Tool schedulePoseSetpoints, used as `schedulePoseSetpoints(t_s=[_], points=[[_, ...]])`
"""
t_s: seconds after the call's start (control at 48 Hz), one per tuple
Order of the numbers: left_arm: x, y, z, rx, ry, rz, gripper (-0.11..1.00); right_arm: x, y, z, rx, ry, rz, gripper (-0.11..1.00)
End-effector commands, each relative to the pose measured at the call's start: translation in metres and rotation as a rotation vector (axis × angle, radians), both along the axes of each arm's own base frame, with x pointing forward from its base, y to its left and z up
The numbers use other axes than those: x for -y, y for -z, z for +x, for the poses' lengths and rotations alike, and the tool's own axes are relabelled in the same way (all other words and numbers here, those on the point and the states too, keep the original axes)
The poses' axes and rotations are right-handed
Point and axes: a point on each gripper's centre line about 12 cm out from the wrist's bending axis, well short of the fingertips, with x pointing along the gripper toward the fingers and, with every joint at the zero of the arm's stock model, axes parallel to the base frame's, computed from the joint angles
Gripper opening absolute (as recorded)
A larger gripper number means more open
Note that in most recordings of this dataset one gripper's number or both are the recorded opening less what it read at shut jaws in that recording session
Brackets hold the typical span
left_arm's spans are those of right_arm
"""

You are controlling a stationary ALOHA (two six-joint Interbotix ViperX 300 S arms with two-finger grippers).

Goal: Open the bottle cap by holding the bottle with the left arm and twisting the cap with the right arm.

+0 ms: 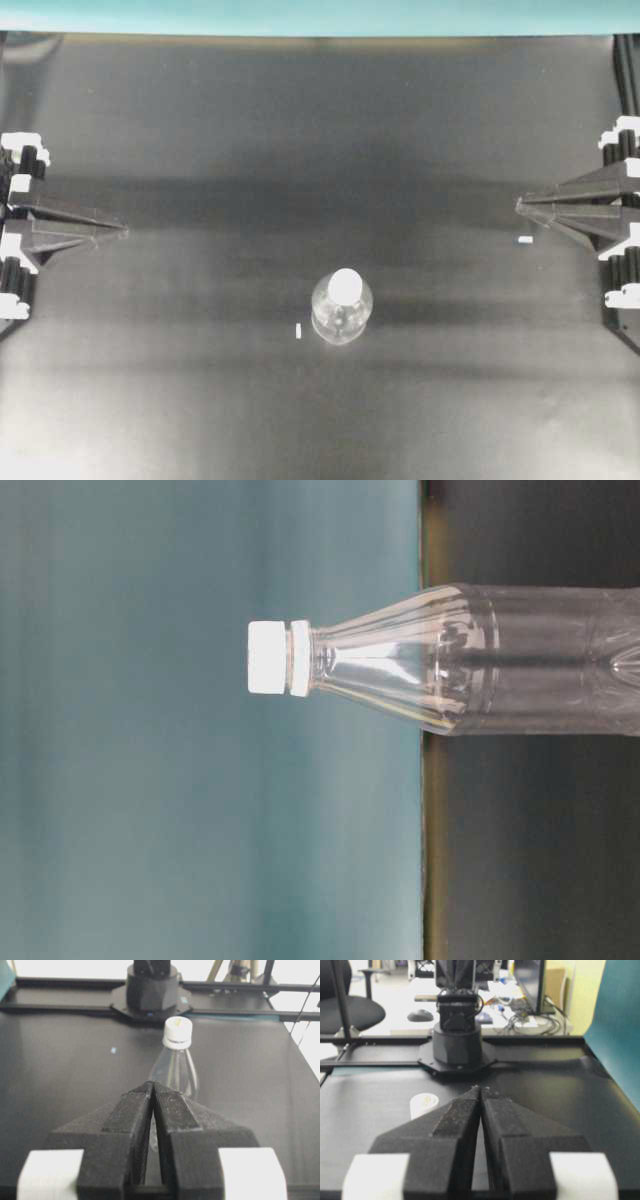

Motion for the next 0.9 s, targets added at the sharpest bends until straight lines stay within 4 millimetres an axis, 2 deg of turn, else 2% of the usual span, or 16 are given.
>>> schedulePoseSetpoints(t_s=[0.0,0.063,0.125,0.188,0.292,0.417,0.605,0.688,0.876], points=[[0.0,-0.009,0.003,0.009,0.001,0.032,0.14,0.003,0.0,0.004,-0.006,0.016,0.009,0.03],[0.0,-0.013,0.003,0.023,0.0,0.032,0.14,0.004,0.002,0.005,-0.031,0.018,0.02,0.06],[0.0,-0.02,0.004,0.041,0.004,0.032,0.1,0.004,0.005,0.009,-0.074,0.02,0.038,0.0],[0.003,-0.026,0.008,0.046,0.014,0.037,0.1,0.004,0.007,0.011,-0.112,0.018,0.044,-0.01],[0.008,-0.029,0.021,0.027,0.037,0.048,0.1,0.004,0.008,0.014,-0.16,0.02,0.049,-0.01],[0.009,-0.028,0.041,0.008,0.042,0.04,0.1,0.003,0.006,0.019,-0.204,0.018,0.047,-0.01],[0.012,-0.026,0.084,0.03,0.05,0.047,0.12,0.003,0.007,0.023,-0.262,0.018,0.05,-0.01],[0.013,-0.021,0.108,0.018,0.052,0.044,0.25,0.003,0.007,0.023,-0.268,0.018,0.052,-0.01],[0.018,-0.02,0.157,0.015,0.061,0.037,0.81,0.003,0.003,0.02,-0.255,0.018,0.058,-0.01]])
